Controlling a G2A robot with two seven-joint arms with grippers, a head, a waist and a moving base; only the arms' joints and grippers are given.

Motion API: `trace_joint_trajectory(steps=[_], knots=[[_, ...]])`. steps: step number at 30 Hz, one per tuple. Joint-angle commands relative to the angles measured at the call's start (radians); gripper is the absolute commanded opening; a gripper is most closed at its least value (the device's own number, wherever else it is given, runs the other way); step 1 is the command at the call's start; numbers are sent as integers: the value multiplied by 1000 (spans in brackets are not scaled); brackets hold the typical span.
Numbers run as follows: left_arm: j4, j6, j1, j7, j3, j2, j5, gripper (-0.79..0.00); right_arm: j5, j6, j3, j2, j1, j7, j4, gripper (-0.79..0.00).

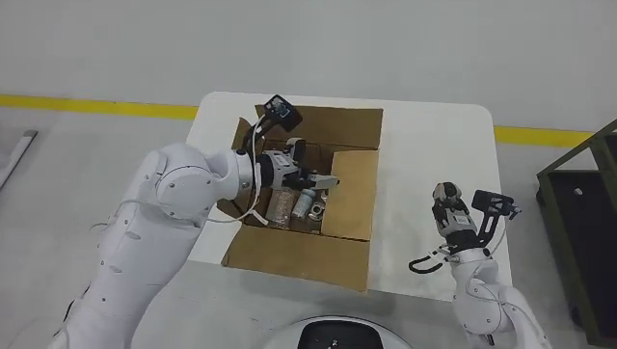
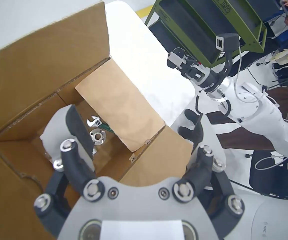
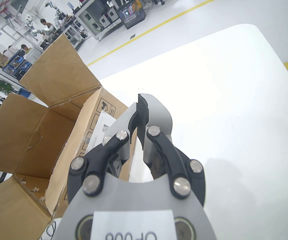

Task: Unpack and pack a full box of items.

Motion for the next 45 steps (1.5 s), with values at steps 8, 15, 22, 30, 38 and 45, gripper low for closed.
trace_joint_trajectory(steps=[8,15,22,30,38,45], knots=[[209,-35,11,126,178,-35,17,0,-25,-15,8,1,-14,18,15,-785],[397,-69,-43,170,274,-75,-74,0,-26,-19,-8,-2,-25,10,36,-785],[508,-83,-87,212,326,-104,-64,0,-36,-34,-34,-5,-23,20,55,-785],[562,-84,-94,230,325,-119,-130,0,-36,-47,-88,-11,3,31,102,-785],[607,-136,-73,192,267,-123,-360,0,-52,-67,-162,-19,34,35,160,-785],[625,-159,-66,164,253,-127,-440,0,-45,-78,-213,-26,58,38,191,-785]])
